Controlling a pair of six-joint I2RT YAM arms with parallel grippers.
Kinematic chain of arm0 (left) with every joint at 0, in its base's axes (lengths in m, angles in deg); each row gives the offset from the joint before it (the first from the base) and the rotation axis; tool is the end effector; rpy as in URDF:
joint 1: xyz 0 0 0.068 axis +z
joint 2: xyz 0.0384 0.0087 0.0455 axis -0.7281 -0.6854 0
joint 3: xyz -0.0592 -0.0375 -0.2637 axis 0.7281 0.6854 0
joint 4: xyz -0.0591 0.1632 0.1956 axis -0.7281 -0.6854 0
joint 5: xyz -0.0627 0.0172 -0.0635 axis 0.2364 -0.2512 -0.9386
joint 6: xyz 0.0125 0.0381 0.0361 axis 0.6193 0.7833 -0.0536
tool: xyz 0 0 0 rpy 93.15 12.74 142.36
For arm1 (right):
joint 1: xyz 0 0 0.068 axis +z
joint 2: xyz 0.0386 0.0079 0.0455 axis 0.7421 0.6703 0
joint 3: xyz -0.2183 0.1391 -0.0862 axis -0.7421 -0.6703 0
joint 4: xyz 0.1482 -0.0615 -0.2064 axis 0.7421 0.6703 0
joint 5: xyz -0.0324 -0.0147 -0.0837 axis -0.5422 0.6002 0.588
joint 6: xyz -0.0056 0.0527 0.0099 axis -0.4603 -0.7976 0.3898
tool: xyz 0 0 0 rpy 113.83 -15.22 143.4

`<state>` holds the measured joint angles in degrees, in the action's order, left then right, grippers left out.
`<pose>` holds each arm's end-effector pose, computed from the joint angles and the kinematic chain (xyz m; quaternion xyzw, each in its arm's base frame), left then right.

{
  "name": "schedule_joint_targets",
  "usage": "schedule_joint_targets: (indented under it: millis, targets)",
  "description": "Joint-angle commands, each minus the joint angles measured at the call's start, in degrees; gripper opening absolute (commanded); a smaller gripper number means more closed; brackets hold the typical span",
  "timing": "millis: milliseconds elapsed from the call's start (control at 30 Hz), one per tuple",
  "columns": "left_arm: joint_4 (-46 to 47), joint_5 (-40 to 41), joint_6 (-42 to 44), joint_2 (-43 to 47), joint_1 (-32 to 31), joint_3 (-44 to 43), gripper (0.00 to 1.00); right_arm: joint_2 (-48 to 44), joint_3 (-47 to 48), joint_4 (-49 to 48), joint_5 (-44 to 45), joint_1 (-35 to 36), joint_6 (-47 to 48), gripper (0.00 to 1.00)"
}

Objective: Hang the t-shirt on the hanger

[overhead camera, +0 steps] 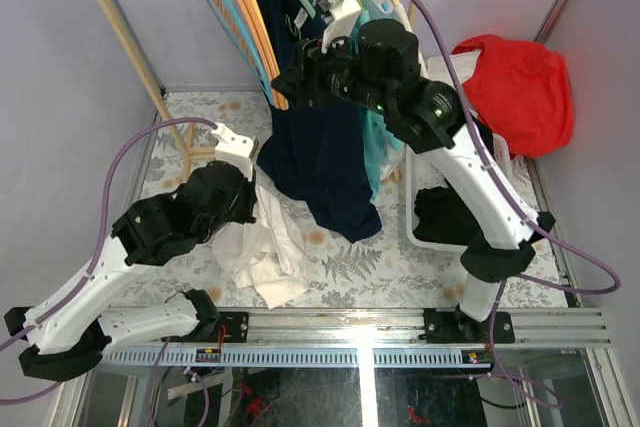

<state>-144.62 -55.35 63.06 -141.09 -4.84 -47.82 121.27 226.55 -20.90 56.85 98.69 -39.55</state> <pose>0.1073 -0.1102 0.4100 0.1457 0.8685 -0.0881 0.4655 0.2169 0.2700 0.5661 -0.2340 0.6662 0.4139 0.5746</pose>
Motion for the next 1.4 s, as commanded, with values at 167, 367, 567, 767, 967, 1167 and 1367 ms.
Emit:
schedule_joint_targets:
  millis: [167,367,567,767,967,1167,1367]
  targets:
    - [3.1,-1.3,2.3,-1.4,0.5,-2.2,0.00,4.1,-0.7,-13.2,2.5,-3.7,1.1,0.60]
    - [2.5,-0.8,2.7,-1.5,0.5,-3.0,0.00,7.7,0.4,-15.9,5.3,-3.7,1.2,0.60]
    - [2.0,-0.3,3.5,-1.6,0.5,-3.4,0.00,4.9,-4.8,-21.6,6.9,-3.7,1.9,0.57]
    - [2.1,0.0,3.8,-1.7,0.5,-3.7,0.00,-1.7,-15.7,-30.0,8.2,-3.8,3.5,0.46]
    - [2.1,0.0,4.1,-1.9,0.5,-4.0,0.00,-4.3,-20.8,-34.9,8.5,-3.9,4.5,0.56]
    - [1.6,0.2,4.2,-1.9,0.4,-4.6,0.00,-5.9,-23.8,-38.0,11.8,-4.5,4.1,0.56]
    - [0.9,0.4,4.2,-2.0,0.5,-5.4,0.00,-2.6,-20.2,-36.4,14.0,-5.3,4.5,0.51]
